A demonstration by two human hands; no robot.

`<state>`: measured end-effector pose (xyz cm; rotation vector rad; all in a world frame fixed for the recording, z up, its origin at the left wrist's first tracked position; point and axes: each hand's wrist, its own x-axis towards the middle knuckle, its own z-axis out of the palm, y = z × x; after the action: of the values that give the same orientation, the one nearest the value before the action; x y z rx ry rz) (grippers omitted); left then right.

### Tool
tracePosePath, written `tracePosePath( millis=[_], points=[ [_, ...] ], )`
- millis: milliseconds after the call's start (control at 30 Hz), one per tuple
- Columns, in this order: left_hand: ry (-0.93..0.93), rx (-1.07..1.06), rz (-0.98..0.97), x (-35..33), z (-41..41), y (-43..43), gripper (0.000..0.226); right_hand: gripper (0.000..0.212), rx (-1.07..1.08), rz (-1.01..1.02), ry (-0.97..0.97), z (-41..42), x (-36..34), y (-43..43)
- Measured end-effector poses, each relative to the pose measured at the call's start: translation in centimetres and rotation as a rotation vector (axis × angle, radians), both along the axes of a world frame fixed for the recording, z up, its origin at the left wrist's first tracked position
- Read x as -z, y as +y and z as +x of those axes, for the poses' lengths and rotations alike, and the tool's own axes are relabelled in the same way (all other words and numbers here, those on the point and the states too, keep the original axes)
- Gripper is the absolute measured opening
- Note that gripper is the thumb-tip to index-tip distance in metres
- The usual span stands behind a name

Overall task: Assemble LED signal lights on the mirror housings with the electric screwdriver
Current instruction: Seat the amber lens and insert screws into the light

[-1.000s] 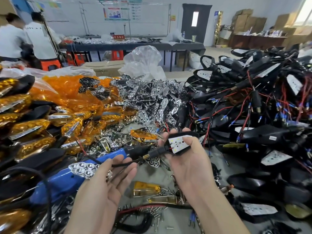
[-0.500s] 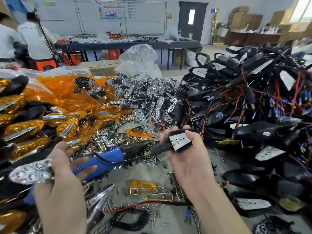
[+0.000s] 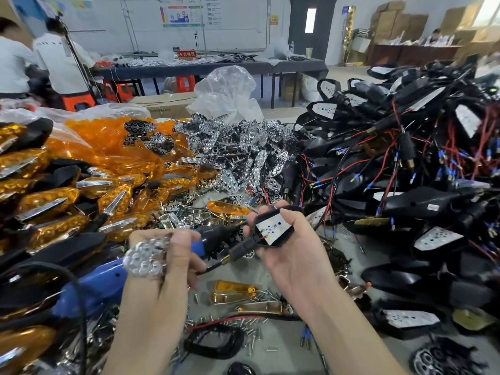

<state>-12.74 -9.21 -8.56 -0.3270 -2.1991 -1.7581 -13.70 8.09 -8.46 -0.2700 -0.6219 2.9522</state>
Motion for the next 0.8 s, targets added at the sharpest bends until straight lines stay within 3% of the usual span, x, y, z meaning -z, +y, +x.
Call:
tracePosePath(
  millis=[100,233,467,633,800],
  points=[
    [-0.017,-0.041,-0.175,-0.7,0.2,-0.4,0.050,0.014,-0.028,0.016,0.000,-0.2,0.4,-0.3],
    [-0.069,0.104,-0.065,-1.1,0.1,-0.1,0.032,0.012,-0.062,0.031,0.030,-0.1,0.7,-0.5],
    [-0.175,0.226,0.228,0.6,-1.2,-1.2,0.029,0.016,-0.071,0.076,0.047,0.4,0.1,-0.8],
    [-0.180,0.257,0.248,0.8,-1.7,-1.3,0.033,0.017,-0.094,0.083,0.043,0.6,0.2,-0.9],
    [-0.283,0.278,0.407,0.0,-1.9,-0.4,0.029,0.017,-0.092,0.088,0.019,0.5,0.6,-1.2]
  ],
)
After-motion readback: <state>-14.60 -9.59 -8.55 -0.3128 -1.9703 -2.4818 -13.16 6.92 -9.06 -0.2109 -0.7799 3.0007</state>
